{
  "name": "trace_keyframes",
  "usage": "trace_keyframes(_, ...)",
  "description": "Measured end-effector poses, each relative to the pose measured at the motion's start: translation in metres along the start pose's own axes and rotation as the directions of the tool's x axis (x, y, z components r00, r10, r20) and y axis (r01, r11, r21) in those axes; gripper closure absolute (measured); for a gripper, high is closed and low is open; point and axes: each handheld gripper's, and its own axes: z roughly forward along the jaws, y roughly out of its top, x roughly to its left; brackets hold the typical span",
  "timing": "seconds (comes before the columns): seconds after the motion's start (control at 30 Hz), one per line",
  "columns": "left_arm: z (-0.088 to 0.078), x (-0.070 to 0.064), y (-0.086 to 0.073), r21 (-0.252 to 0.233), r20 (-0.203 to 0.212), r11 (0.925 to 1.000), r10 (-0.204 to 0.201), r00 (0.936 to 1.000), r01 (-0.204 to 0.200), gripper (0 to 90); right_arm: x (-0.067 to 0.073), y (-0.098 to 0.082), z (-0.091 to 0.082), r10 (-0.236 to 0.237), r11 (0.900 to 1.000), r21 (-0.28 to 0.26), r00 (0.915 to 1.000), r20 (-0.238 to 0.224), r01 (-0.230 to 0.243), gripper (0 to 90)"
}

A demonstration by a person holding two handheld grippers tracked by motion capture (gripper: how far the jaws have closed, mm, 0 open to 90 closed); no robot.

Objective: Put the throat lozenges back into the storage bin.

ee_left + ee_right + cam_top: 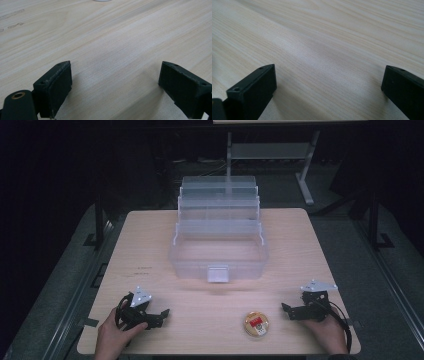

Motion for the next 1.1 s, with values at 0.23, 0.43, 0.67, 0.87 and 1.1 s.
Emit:
trace_keyframes(0.23,0.000,0.000,0.000,0.000,0.000,1.0000,0.000,1.0000,0.000,10.7,0.000,0.001,-0.001,-0.007,1.000,0.018,0.9999,-0.011,0.007,0.0)
trace_keyframes(0.43,0.000,0.000,0.000,-0.001,0.000,1.0000,0.000,1.0000,0.000,10.7,0.000,0.008,-0.002,-0.008,0.996,0.083,0.9999,-0.011,0.009,0.0)
trace_keyframes(0.67,0.000,0.000,0.000,0.000,0.000,1.0000,0.001,1.0000,-0.001,10.7,0.003,0.010,-0.004,-0.019,0.992,0.125,0.9998,-0.009,0.020,0.0)
trace_keyframes(0.87,0.000,0.000,0.000,-0.001,0.000,1.0000,0.001,1.0000,-0.001,10.7,0.005,0.011,-0.005,-0.011,0.991,0.133,0.9997,-0.021,0.013,0.0)
trace_keyframes(1.1,0.000,0.000,0.000,0.000,0.000,1.0000,0.001,1.0000,-0.001,10.7,0.006,0.016,-0.012,-0.028,0.992,0.126,0.9989,-0.038,0.033,0.0)
